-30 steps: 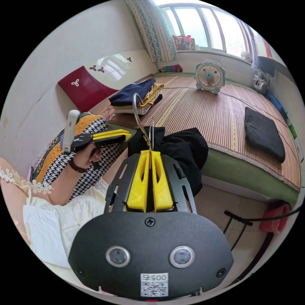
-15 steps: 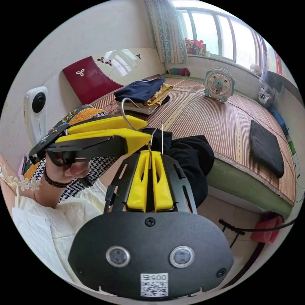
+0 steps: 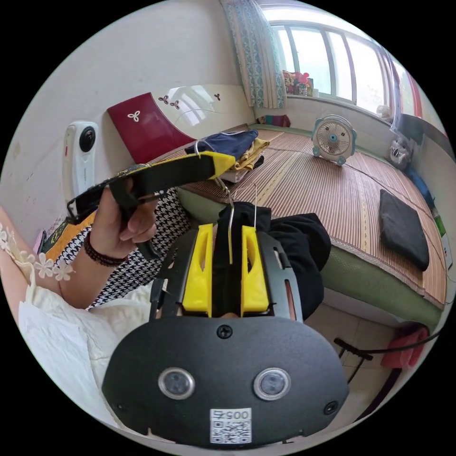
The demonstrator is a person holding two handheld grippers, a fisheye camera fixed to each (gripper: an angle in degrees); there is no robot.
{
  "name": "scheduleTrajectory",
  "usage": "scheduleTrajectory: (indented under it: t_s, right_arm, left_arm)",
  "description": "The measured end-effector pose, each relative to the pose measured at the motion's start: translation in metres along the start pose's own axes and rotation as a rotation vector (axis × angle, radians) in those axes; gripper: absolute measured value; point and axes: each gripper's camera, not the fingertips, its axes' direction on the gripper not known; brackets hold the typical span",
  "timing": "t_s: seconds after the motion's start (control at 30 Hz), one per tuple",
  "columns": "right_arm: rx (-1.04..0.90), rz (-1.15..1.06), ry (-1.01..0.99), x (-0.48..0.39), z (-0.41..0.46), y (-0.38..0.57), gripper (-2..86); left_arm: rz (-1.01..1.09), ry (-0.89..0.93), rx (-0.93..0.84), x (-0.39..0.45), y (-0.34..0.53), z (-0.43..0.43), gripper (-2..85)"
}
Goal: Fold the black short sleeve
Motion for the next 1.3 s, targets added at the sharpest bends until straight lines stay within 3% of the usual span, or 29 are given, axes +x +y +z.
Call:
scheduleTrajectory:
  t_s: [0.37,0.67,0.87,1.0,1.3]
  right_arm:
    - [-0.050,-0.071,-0.117,-0.032,0.012,-0.011,10.4]
    - [-0.189,-0.061,-0.056,-0.029,0.018,-0.036,8.3]
    - [-0.211,-0.119,-0.029,-0.035,0.019,-0.065,8.5]
    - [-0.170,-0.058,-0.024,-0.028,0.030,-0.084,9.0]
    - [-0.100,0.057,0.024,-0.020,0.040,-0.099,8.6]
  left_arm:
    - [-0.019,-0.193,0.061,-0.058,-0.022,-0.064,1.1]
    - [0.021,-0.320,-0.043,-0.121,-0.051,-0.118,1.1]
    - [-0.019,-0.508,-0.023,-0.176,-0.074,-0.151,1.1]
    - [-0.098,-0.504,0.002,-0.229,-0.094,-0.153,1.1]
    - [-0.076,-0.417,-0.140,-0.337,-0.160,-0.120,1.1]
